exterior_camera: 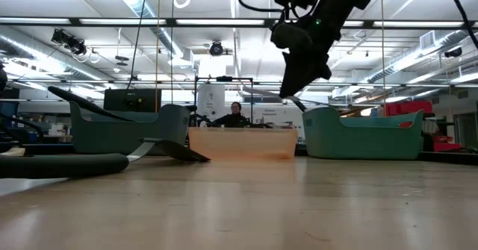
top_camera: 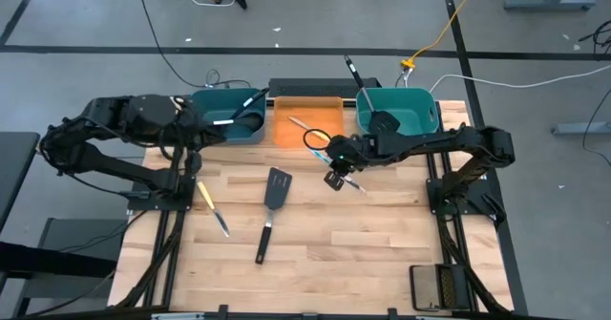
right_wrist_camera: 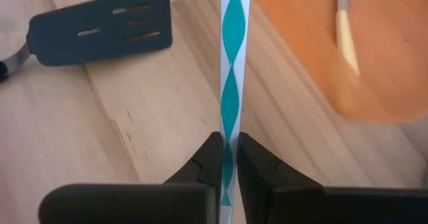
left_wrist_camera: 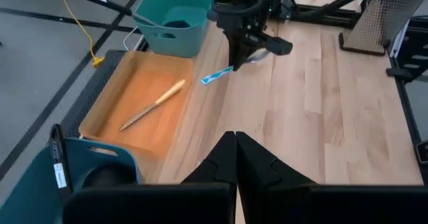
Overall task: Pick & Place Kitchen Items
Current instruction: Put the white knife into the orange bin
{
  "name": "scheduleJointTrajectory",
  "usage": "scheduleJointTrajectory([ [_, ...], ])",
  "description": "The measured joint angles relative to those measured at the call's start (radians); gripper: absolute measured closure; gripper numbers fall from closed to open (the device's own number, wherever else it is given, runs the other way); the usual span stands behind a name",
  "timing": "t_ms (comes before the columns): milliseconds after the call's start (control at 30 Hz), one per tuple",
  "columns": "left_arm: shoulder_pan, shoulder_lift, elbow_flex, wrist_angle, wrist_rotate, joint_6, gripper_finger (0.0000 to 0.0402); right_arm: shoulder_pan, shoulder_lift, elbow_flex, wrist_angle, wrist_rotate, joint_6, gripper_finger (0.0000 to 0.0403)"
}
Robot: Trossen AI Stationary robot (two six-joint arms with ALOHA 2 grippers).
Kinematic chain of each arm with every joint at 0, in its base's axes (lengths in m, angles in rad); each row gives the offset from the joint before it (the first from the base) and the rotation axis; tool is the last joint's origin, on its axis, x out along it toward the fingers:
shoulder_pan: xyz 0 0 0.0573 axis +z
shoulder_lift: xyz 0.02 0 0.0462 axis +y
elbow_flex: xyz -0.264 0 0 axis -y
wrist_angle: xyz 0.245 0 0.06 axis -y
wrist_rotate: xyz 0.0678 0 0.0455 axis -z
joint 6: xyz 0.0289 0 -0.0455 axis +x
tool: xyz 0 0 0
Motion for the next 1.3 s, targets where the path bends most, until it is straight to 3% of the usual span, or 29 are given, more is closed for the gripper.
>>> scheduleJointTrajectory([
  [467,0.000,-0.158,0.001,0.023,-0.059,-0.023,0.0401,-0.006,-0.014,0.027,0.010,0.010,-0.048,0.0371],
  [967,0.000,-0.212,0.000,0.023,-0.082,-0.015,0.0401,-0.089,-0.013,0.334,-0.140,0.036,-0.115,0.0371],
  [1300,0.000,-0.214,0.000,0.023,-0.082,-0.007,0.0401,-0.149,-0.013,0.487,-0.154,0.003,-0.270,0.0371],
])
